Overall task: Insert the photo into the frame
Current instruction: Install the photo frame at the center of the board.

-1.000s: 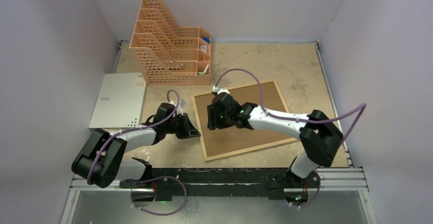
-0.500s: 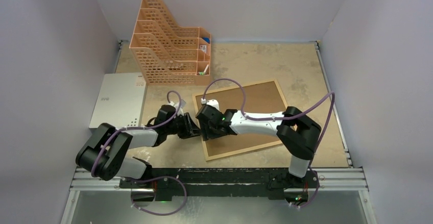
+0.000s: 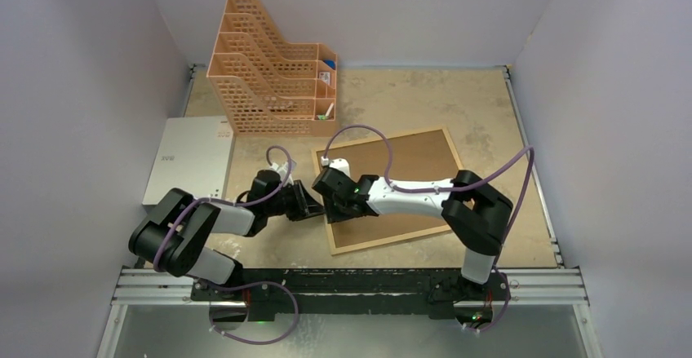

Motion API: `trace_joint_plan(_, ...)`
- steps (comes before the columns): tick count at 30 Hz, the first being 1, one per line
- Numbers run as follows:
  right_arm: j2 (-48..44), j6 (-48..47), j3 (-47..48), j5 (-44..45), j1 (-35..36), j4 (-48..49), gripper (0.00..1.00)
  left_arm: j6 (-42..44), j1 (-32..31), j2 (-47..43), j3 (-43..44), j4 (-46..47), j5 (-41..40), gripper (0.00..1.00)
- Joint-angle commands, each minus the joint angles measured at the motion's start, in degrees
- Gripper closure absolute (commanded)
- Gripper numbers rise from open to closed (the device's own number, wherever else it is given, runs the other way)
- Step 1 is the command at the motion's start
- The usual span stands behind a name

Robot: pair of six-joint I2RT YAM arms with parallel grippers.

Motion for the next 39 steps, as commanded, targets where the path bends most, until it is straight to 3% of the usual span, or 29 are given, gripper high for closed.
trace_joint_plan(1,1.95,-0.75,-1.6,1.69,0.34,-3.84,0.62,3.04,-0.36,2.1,-2.82,-8.29,-9.57,0.84)
trace_joint_plan(18,3.38,-3.52,-6.21,-0.19,0.34,-4.27,0.99,3.18,-0.36,2.28,-3.23,-9.64,-12.2,0.84)
trace_joint_plan(39,0.85,-2.68,-13.68,-3.34,-1.6,-3.51,1.0,2.97,-0.28,3.07,-2.61,-14.98,-17.04,0.9)
